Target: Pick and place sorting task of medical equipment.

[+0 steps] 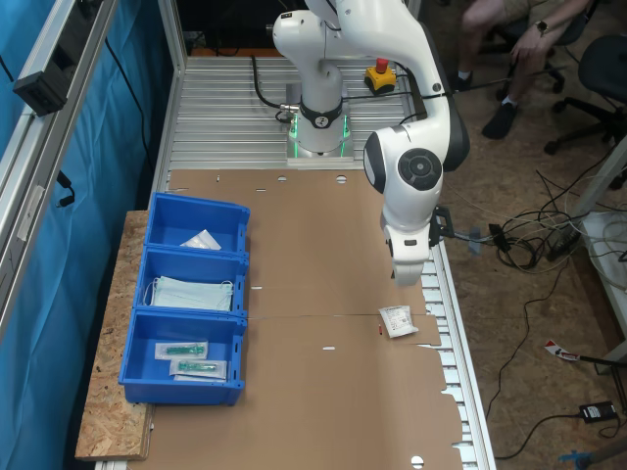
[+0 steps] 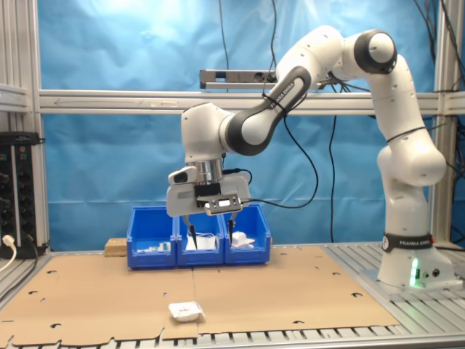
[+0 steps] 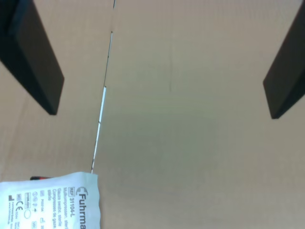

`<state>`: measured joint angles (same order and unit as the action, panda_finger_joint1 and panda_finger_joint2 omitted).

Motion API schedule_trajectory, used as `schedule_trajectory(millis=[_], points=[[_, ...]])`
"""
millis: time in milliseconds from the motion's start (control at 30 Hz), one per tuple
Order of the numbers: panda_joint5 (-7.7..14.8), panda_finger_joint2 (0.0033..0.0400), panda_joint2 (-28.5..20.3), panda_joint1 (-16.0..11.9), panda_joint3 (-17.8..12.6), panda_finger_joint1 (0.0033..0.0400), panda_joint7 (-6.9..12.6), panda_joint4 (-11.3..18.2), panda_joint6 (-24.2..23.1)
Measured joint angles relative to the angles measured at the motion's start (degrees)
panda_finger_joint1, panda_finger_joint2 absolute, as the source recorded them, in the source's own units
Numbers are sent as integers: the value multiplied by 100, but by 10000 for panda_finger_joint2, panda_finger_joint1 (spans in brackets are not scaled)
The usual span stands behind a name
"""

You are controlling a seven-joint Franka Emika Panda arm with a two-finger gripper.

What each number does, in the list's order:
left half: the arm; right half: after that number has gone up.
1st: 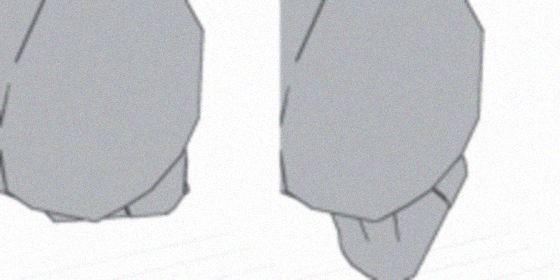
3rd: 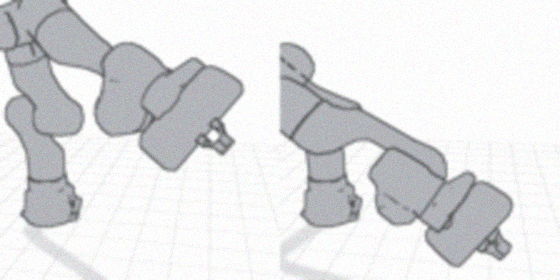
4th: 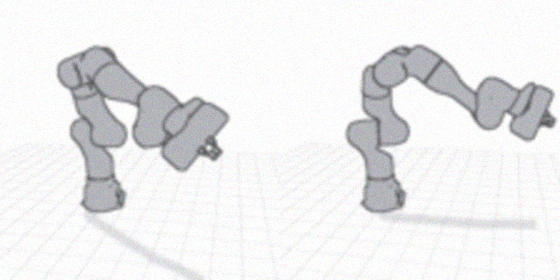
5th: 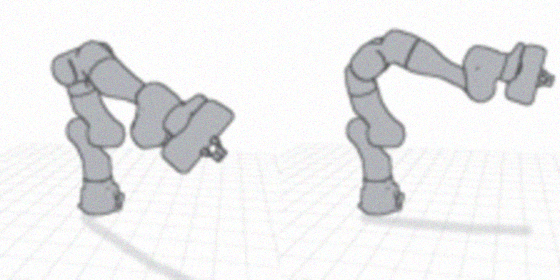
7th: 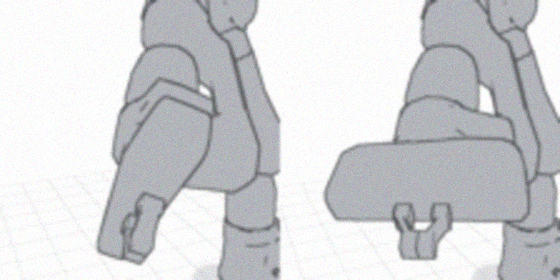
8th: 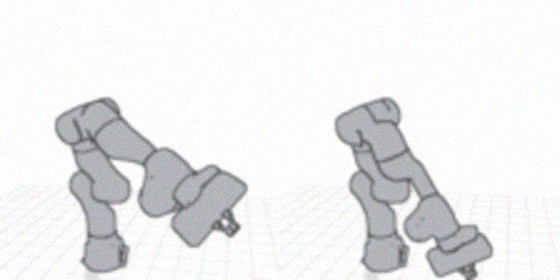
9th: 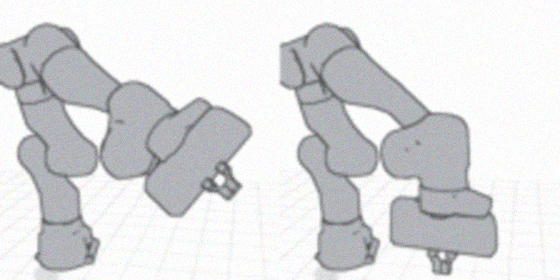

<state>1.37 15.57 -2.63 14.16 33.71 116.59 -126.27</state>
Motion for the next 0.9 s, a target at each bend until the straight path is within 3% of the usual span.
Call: schedule_trajectory(millis=[367,900], points=[[121,400,809,-37,-80,400,210,-503,-473],[142,400,1054,60,-81,400,345,-944,-771]])
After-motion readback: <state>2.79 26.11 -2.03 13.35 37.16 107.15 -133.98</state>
